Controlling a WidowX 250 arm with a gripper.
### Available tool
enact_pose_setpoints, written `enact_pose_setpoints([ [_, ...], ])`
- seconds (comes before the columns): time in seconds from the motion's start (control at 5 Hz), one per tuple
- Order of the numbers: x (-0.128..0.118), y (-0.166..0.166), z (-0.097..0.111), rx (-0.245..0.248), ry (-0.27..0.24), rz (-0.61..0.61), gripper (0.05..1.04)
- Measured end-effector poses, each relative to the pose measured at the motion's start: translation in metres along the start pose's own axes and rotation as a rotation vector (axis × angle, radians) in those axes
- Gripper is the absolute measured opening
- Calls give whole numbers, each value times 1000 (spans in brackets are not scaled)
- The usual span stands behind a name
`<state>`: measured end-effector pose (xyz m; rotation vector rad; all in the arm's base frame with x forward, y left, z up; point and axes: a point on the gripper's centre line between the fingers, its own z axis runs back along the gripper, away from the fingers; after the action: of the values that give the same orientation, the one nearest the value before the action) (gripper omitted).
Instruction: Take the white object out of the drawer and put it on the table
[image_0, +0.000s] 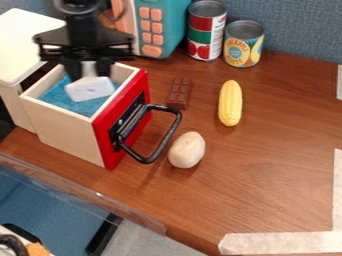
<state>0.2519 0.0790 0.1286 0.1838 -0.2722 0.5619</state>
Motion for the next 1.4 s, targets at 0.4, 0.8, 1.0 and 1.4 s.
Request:
enact_pose_setpoints([
  [0.4, -43, -51, 19, -41, 31, -176, 387],
  [0.8, -79, -98, 12, -42, 52, -296, 387],
  [1.0, -96, -108, 6, -21, 61, -343, 387],
  [1.4, -105, -150, -63, 38, 86, -367, 387],
])
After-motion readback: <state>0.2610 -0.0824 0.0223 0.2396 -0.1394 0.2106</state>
